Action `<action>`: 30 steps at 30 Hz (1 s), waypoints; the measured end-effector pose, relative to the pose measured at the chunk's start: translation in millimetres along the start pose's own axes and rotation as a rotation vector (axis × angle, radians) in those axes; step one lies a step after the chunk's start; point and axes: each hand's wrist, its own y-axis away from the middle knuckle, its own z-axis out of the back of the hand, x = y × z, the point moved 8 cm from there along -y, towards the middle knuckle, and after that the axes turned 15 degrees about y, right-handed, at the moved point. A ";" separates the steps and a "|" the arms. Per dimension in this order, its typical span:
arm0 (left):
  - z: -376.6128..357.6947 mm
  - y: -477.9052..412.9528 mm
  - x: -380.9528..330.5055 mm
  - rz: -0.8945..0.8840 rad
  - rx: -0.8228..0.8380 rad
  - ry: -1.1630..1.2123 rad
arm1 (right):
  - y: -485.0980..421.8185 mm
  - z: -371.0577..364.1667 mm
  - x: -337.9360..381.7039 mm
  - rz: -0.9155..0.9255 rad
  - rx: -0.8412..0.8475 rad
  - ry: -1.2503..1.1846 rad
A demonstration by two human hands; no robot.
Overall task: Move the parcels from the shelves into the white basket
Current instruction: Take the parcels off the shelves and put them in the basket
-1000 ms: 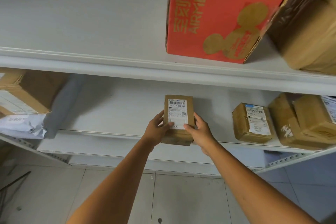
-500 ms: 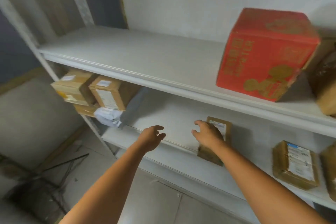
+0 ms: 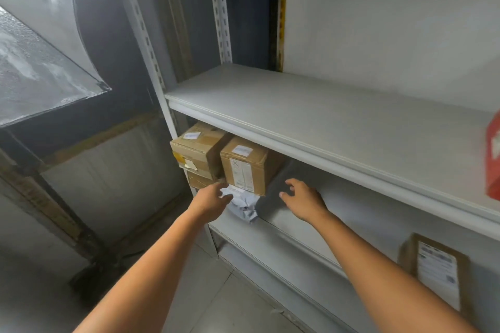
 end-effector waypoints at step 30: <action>-19.4 -16.4 26.0 0.082 -0.024 0.715 | -19.7 -46.1 17.7 -0.087 0.037 -0.781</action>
